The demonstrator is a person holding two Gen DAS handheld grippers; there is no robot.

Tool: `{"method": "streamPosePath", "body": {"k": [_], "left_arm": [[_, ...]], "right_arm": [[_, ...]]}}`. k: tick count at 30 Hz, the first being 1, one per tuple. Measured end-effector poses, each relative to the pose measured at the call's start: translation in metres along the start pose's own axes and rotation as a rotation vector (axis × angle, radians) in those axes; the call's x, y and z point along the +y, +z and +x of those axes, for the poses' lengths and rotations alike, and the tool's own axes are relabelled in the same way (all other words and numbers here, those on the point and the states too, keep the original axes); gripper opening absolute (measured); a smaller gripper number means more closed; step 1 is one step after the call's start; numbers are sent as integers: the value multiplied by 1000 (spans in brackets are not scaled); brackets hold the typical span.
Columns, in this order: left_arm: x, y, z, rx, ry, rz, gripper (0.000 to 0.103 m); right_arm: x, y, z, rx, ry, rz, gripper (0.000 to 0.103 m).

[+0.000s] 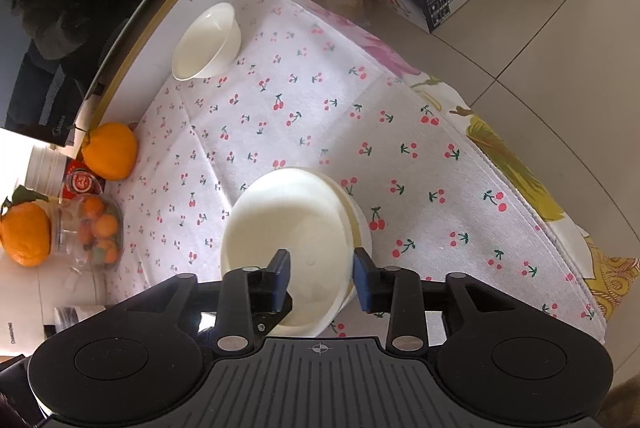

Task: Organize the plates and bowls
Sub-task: 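Lower the cream bowl into the other bowl and open both grippers, then move both grippers to the rim of the cream bowl by the microwave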

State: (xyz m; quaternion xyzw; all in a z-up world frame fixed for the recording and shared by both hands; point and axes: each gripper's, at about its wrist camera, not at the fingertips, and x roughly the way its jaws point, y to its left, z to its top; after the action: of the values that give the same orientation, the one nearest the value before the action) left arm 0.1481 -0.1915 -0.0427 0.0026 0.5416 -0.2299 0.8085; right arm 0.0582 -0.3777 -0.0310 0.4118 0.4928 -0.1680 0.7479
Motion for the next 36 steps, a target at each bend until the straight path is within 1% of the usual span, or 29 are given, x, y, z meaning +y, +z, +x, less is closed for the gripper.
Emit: {"method": "streamPosePath", "body": {"k": [1,4,7,10,12,13,15,19,20,24,27,29,32,36], "left_arm": [[0,0,0,-2,0,2,24],[-2,0,-1,-6,0,8,26],[-2,0,-2,-14,-3,8,32],[-2,0,-5,-26,-4,9,43],[-4,0,-7,-39,0,18,55],[-5,0,-8,-46,3,25,58],[-7,1,-10,-58,11,37,68],[-10,4,-13,-79,22,55,77],[-10,4,-14,-85,26,58,81],[-11,9,-18,-104,41,55,90],[-9,12,-22,-131,64,62,96],[-7,16,-23,-142,79,65,97],[0,27,-24,-147,80,26,97],[9,51,-23,-149,93,-12,99]], "right_arm": [[0,0,-1,-4,0,1,47],[-1,1,-5,-12,14,5,51],[-1,2,-9,-27,20,5,57],[-1,4,-12,-38,24,7,62],[-2,5,-13,-44,28,9,65],[-2,6,-14,-47,30,9,68],[-3,7,-16,-53,35,6,73],[-1,9,-19,-68,48,-5,82],[0,10,-20,-70,53,-10,83],[2,15,-24,-88,77,-30,86],[3,23,-27,-112,92,-22,87],[6,32,-28,-120,103,-18,87],[15,46,-32,-137,114,-29,87],[31,66,-30,-124,150,-42,88]]}}
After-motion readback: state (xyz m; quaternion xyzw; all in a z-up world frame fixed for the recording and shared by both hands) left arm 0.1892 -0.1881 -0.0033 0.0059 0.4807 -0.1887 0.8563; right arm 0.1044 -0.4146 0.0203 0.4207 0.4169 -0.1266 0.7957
